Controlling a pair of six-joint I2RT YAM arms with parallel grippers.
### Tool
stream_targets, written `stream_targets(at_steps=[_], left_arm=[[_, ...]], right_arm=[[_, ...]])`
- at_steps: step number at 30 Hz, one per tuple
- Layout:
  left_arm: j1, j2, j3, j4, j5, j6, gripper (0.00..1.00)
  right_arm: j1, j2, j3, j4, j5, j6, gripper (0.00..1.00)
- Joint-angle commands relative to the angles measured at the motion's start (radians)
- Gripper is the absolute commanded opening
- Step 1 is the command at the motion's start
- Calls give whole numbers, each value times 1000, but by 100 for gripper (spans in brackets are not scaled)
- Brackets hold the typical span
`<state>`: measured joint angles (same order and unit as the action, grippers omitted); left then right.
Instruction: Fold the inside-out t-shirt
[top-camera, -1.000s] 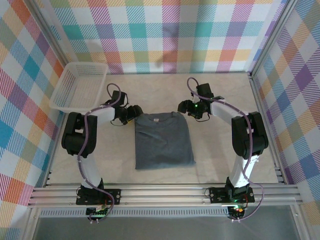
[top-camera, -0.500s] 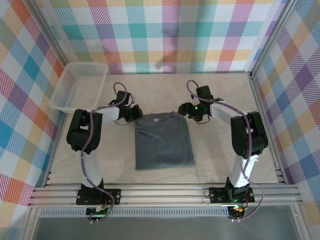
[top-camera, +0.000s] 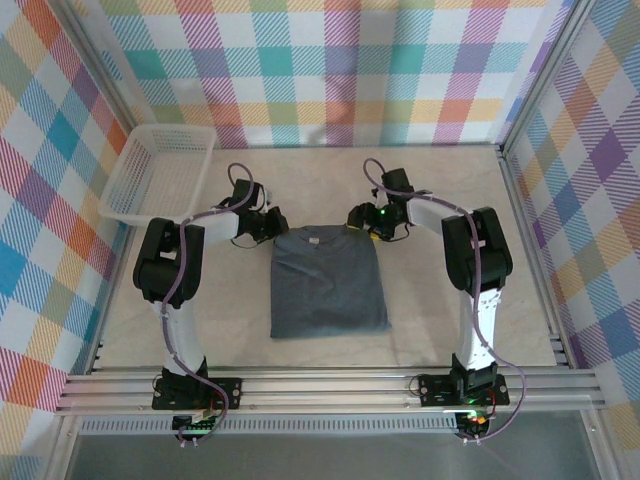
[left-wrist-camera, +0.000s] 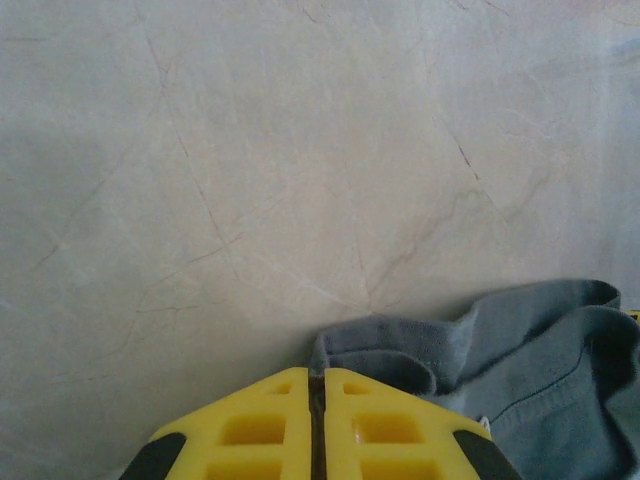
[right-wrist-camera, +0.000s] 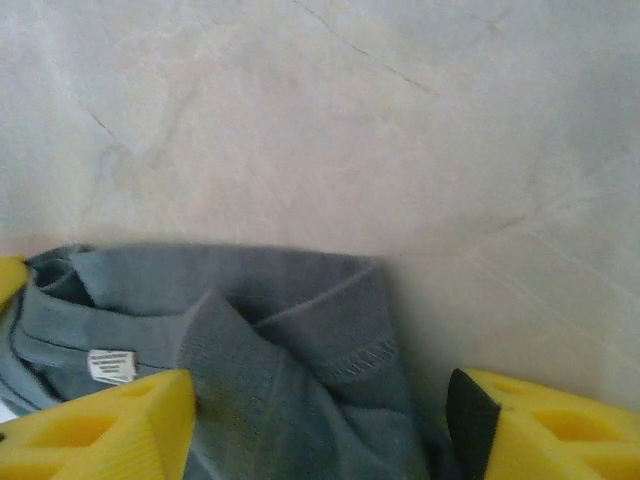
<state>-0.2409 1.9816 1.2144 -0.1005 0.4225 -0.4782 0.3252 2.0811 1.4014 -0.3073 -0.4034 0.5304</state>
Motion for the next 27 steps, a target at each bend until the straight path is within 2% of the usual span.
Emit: stream_targets(at_steps=[1,4,6,8,12,17,24,27], left_arm=[[-9,0,27,5,23,-7,0],[-8,-4,28,-6,12,-2,0],[-8,-6,28,-6,11,-1,0],[-8,-4,31,-7,10,-5,0],[14,4,35,-7,29,-57,0],[69,-42,40,96,187,-191,0],[137,-280,176,87,316,-320,0],[140,-385,191,82,333,-328,0]], right_arm=[[32,70,34,54,-82,41,63],[33,85,34,56,-77,49,59],[33,88,33,49,-80,43,50],[33,84,30,39,-69,37,36],[23,42,9,39,-45,40,0],[19,-57,46,11,-100,51,0],[-3,-294,190,10,-146,66,0],[-8,-371,220,60,-176,58,0]])
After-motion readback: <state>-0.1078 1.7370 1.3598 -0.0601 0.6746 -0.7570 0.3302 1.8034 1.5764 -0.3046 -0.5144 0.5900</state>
